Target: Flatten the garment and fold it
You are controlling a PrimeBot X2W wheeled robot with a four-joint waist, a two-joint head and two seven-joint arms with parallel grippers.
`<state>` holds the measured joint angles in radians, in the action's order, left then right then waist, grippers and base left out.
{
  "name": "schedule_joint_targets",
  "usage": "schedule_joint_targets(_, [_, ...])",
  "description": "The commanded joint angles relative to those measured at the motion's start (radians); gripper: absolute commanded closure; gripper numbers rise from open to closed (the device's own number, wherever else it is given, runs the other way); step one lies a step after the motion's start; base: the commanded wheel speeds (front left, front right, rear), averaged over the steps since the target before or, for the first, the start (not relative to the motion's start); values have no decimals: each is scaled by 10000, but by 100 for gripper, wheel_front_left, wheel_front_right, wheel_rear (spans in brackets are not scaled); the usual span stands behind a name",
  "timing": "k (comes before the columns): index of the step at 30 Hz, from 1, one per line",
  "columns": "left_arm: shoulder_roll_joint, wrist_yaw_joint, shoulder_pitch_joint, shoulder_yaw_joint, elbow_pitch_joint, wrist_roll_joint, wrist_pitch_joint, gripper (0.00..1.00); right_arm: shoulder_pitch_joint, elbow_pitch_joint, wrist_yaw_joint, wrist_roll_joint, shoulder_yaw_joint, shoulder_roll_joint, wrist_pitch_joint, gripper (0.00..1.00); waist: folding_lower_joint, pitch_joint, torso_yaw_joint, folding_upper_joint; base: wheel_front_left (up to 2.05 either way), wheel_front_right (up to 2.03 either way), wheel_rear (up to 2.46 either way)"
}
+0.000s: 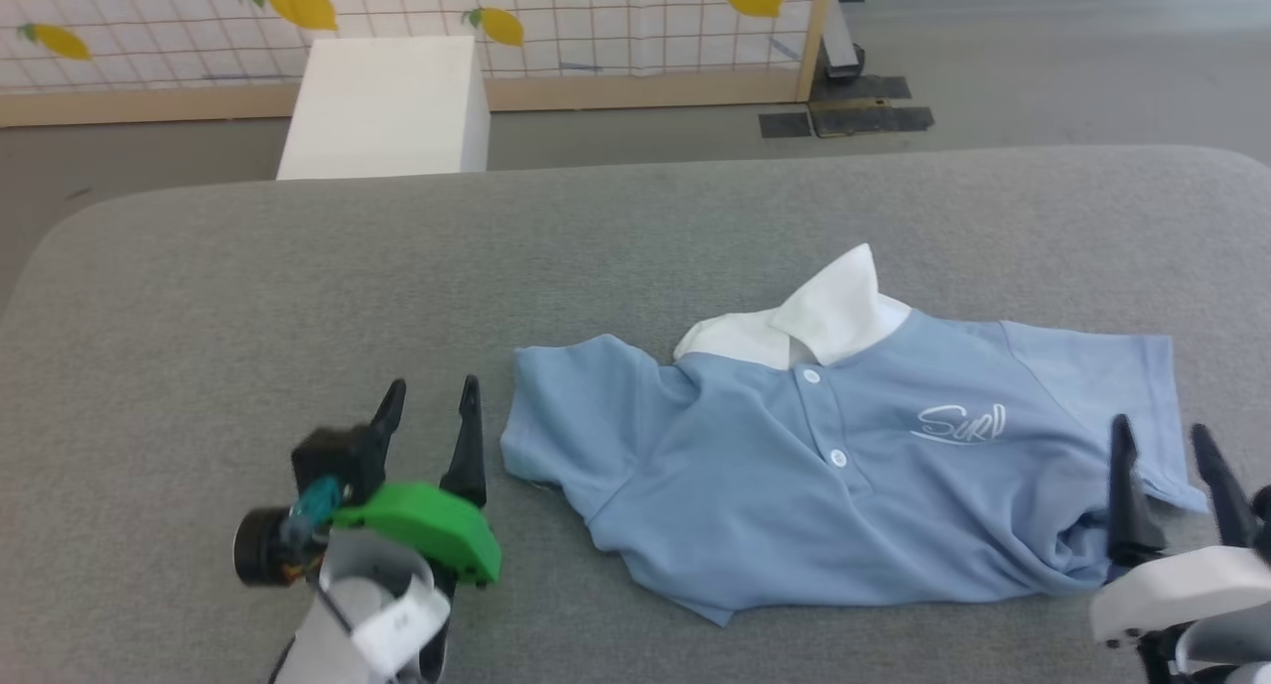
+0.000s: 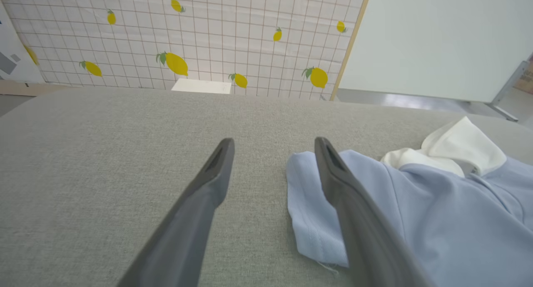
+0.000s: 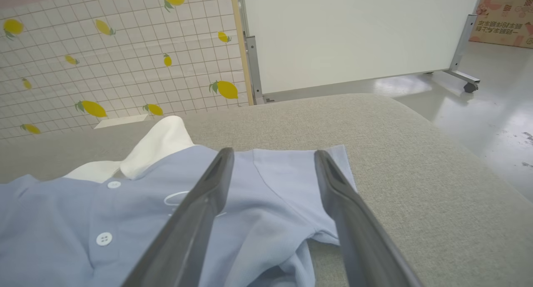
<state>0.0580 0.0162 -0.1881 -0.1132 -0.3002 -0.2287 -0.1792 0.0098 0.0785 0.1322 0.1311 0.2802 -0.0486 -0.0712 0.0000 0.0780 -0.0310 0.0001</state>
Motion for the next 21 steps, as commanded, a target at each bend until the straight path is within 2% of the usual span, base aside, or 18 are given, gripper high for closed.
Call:
schedule_joint_targets(1, [92, -90, -478, -10, -243, 44, 320, 0, 155, -220, -15, 59, -307, -17, -151, 0, 0, 203, -294, -1, 0, 0, 0])
schedule_joint_targets(5, [311, -8, -1769, -243, -1379, 169, 1714, 0, 300, -645, -15, 157, -1067, -17, -231, 0, 0, 488, -669, -1, 0, 0, 0])
schedule_joint_targets(10, [406, 64, -3038, -365, -2723, 52, 3504, 0, 62, -776, -15, 121, -1503, -17, -159, 0, 0, 832, -1090, -1, 0, 0, 0])
schedule_joint_targets(15, [627, -299, -3978, -628, -3728, 376, 5262, 0, -156, -783, -15, 369, -1714, -17, -146, 0, 0, 1167, -1396, -1, 0, 0, 0])
schedule_joint_targets(21, [951, -571, -4563, -869, -4418, 667, 6791, 0, -377, -688, -15, 556, -1950, -17, -227, 0, 0, 1423, -1722, -1, 0, 0, 0])
